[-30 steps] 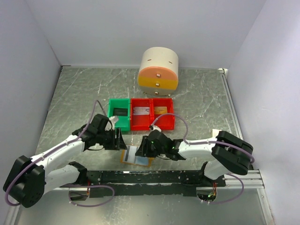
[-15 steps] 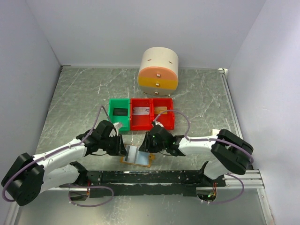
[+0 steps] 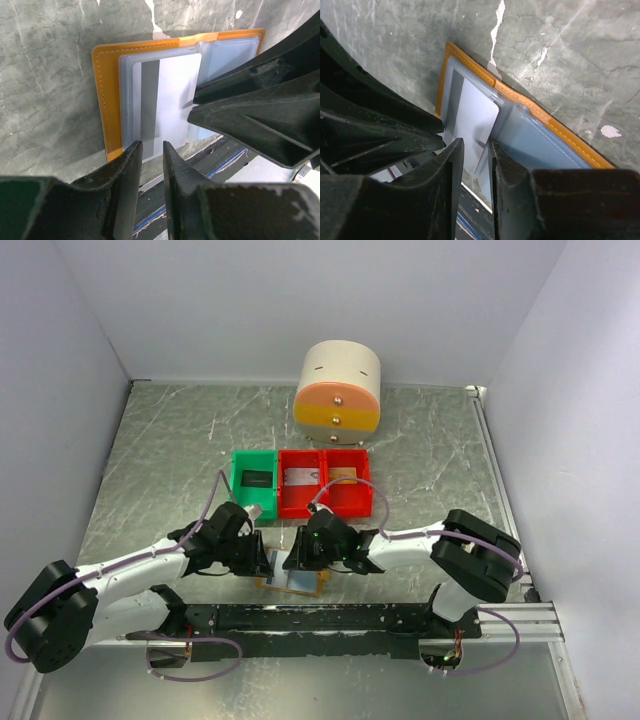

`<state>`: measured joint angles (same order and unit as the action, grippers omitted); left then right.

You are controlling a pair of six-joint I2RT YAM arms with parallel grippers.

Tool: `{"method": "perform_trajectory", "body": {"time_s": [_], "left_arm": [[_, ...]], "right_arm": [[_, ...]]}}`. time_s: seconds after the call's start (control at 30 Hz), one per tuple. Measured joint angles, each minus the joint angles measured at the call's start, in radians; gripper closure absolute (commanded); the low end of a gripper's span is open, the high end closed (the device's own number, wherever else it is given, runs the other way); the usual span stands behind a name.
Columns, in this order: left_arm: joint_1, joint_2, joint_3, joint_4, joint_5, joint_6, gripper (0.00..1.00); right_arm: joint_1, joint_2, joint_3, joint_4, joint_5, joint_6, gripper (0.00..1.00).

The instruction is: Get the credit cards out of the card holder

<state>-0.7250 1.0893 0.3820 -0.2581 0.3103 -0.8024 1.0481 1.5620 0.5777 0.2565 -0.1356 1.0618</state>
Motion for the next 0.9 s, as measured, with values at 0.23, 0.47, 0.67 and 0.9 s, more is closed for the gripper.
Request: {"method": "perform_trajectory", "body": {"time_s": [0.23,0.47,0.67,0.9], "left_arm": [[-0.006,-0.009,0.0,-0.001,-0.022,-0.007,0.58],[-0.021,-0.007,0.004,0.0,-0.047,-0.025,0.59],[-0.047,0.02,0.017,0.015,-0.064,-0.029,0.62],[-0.096,0.029,0.016,0.034,-0.076,-0.059,0.61]], "right_arm": [[0.007,0.036,-0.037,0.075,0.038,0.126,0.82],[-0.001,0.063,-0.114,0.246,0.023,0.211,0.86],[-0.006,0.074,-0.131,0.3,0.012,0.228,0.83],[-0.01,0.087,-0.131,0.318,-0.001,0.224,1.0]]}}
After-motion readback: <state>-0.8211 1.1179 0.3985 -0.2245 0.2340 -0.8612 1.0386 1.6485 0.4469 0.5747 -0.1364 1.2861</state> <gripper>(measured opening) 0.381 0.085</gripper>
